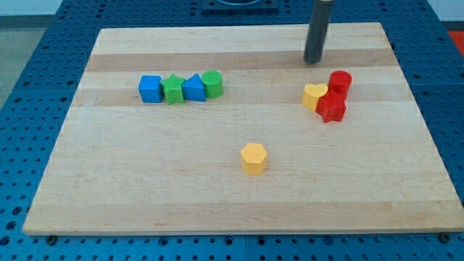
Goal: Push the red circle right to the red star
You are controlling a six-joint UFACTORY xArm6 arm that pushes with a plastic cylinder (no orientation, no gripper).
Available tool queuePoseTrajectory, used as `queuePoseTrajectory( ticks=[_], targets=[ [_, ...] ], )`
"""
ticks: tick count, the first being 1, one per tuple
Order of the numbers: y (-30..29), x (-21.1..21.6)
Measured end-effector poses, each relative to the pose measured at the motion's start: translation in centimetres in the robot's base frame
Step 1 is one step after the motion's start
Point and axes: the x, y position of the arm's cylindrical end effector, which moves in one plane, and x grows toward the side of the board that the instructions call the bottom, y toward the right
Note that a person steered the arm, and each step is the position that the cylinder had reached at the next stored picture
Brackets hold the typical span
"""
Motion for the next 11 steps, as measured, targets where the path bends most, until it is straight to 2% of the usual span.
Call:
queuePoseTrajectory(
  ticks=[2, 3, 6, 11],
  targets=[
    [5.3, 1.1],
    [5.6, 3.2],
    [1.7, 5.0],
    [1.7, 14.4]
  ],
)
